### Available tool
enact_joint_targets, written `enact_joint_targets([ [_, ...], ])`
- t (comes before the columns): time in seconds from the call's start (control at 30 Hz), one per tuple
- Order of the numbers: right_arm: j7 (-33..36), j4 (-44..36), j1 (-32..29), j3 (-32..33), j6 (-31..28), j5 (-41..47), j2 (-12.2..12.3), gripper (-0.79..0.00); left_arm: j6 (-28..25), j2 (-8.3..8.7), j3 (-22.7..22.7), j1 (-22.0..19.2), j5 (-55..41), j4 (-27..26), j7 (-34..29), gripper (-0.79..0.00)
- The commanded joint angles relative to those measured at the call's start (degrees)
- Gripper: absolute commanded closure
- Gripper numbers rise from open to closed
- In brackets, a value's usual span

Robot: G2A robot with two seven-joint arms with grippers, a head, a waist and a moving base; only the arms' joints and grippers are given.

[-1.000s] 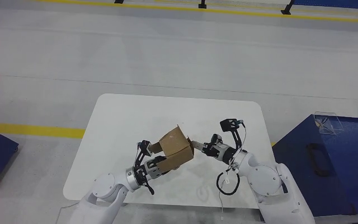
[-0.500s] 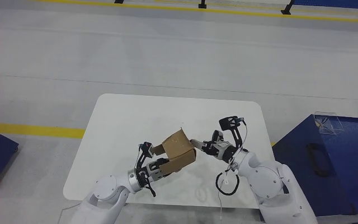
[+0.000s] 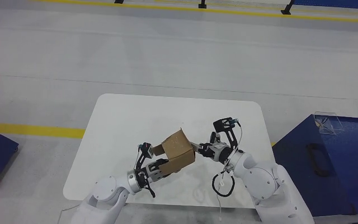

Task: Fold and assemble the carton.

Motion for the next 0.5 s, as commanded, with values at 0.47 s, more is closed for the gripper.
enact_joint_targets([
  [0.47,-2.6,0.9,-2.2,2.6,-1.3,3.0,0.3,-0.785,-0.1,0.11,0.0,0.4,-0.3,-0.1,-0.2,0.0],
])
